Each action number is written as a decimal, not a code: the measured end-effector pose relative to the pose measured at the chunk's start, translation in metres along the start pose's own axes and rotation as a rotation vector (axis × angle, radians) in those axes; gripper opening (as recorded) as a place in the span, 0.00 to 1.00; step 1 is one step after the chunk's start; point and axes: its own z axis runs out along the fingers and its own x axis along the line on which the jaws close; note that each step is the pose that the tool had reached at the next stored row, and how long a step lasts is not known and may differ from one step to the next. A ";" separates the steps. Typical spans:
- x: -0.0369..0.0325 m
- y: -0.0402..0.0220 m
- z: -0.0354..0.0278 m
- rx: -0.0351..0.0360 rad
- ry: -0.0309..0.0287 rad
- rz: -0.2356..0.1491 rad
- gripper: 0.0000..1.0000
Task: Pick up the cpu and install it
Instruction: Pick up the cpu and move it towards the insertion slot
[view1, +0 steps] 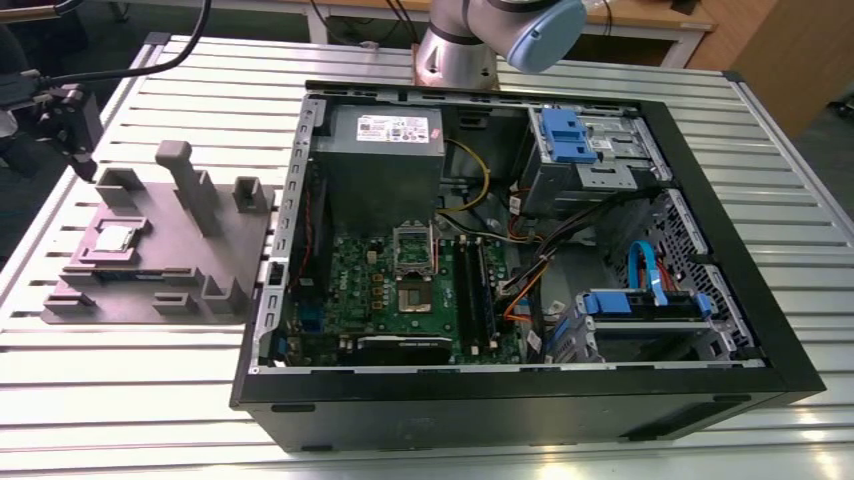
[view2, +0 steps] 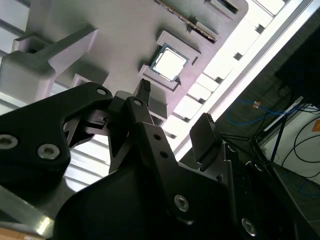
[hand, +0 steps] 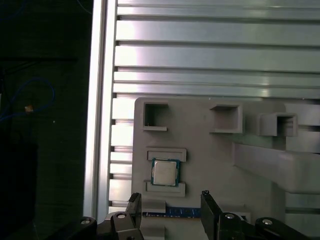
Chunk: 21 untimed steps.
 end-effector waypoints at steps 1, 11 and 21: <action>0.0000 0.0000 0.0007 -0.0001 -0.0001 0.000 0.59; -0.0003 -0.0028 0.0157 0.0001 0.0022 -0.007 0.59; -0.0008 -0.0039 0.0296 -0.0013 0.0030 -0.022 0.59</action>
